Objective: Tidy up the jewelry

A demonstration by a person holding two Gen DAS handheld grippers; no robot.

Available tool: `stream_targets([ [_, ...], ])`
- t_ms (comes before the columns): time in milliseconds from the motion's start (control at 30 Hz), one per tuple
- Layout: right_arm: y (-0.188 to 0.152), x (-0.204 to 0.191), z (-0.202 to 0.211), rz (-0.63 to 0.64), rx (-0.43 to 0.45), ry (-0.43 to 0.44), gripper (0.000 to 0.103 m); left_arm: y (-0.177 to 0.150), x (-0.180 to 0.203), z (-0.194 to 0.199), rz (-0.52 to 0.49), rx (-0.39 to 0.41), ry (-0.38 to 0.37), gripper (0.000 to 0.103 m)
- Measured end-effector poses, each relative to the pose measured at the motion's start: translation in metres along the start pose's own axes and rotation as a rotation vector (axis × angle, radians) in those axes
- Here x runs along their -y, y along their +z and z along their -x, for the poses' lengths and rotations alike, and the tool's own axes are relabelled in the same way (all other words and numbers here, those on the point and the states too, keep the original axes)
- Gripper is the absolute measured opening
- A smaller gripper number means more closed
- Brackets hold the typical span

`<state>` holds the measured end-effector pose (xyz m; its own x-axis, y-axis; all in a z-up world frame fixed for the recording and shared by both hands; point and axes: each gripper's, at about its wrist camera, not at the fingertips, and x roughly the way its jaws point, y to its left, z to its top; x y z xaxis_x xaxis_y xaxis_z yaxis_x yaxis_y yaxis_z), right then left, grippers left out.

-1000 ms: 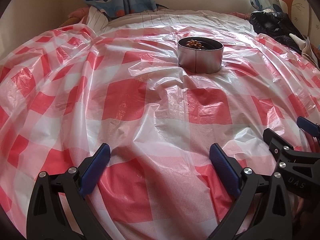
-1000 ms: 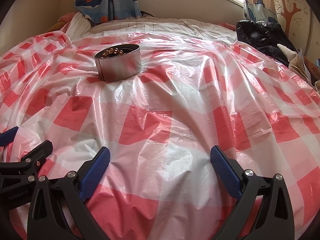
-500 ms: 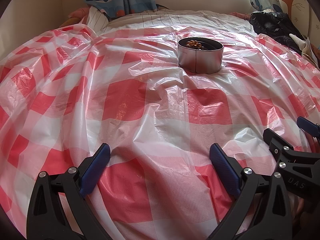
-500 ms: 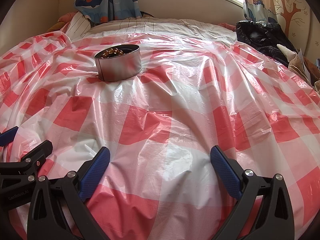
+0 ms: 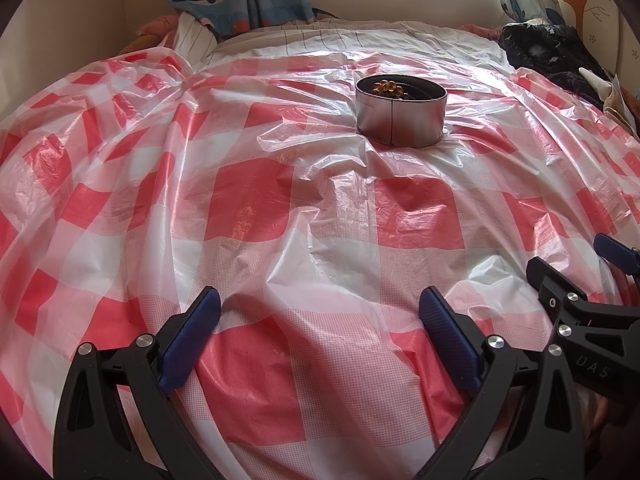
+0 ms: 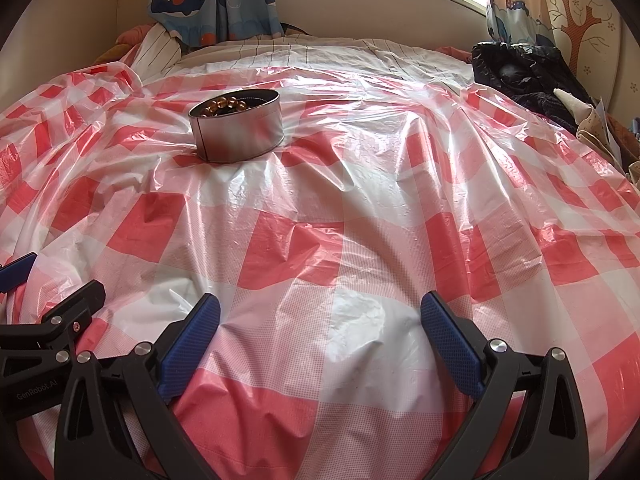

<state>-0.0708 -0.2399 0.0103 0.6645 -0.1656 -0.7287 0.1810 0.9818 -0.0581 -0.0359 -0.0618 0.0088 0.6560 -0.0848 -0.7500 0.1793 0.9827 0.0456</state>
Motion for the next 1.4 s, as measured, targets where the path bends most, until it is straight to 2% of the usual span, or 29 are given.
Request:
stream_targets([
  [600, -0.0002, -0.0005, 0.0000, 0.000, 0.000, 0.000, 0.096, 0.0035, -0.0002, -0.0043, 0.010, -0.016, 0.003, 0.096],
  [800, -0.0002, -0.0006, 0.0000, 0.000, 0.001, 0.000, 0.096, -0.0003, -0.0031, 0.0023, 0.023, 0.036, -0.001, 0.095],
  [1000, -0.0003, -0.0008, 0.0000, 0.000, 0.000, -0.001, 0.096, 0.0004, -0.0040, -0.0011, 0.028, 0.006, -0.005, 0.096],
  [1400, -0.0005, -0.0009, 0.0001, 0.000, 0.001, -0.001, 0.096, 0.0001, -0.0034, -0.0013, 0.027, 0.005, -0.004, 0.096],
])
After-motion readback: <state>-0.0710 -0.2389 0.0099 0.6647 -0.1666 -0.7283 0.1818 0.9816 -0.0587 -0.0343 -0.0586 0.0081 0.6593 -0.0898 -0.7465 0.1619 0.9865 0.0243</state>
